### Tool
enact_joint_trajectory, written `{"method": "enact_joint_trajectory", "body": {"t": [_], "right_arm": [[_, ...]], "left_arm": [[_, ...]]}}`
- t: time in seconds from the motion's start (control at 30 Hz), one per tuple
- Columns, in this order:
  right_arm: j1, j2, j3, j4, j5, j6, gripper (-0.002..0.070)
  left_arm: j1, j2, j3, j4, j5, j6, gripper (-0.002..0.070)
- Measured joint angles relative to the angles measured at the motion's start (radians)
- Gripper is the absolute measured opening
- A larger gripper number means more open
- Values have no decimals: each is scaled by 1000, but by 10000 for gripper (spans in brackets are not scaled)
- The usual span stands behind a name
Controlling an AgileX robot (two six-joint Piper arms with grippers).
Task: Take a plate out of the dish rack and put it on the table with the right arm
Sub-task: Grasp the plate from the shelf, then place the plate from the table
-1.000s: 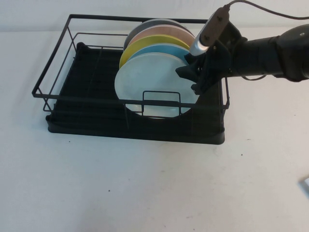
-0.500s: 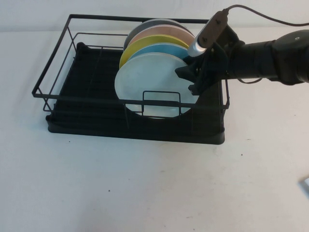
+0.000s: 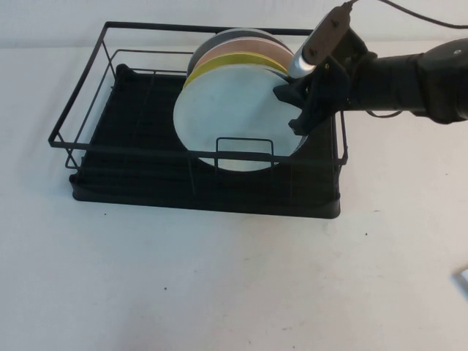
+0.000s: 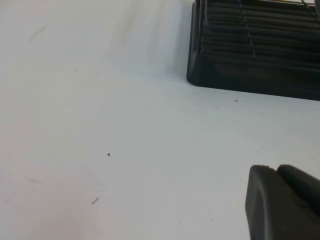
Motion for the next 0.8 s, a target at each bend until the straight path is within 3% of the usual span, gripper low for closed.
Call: {"method": "enact_joint_trajectory", "body": {"t": [0.33,0.5,0.8], "right_arm": [[0,-197,0,8,-1,36,48],[0,-311,0,-50,6,154,48],[0,-494,2,-556,214,879,48]], "left_arm": [[0,0,0,0,0,0,-4],[0,0,0,0,0,0,-4],[0,0,0,0,0,0,-4]]}}
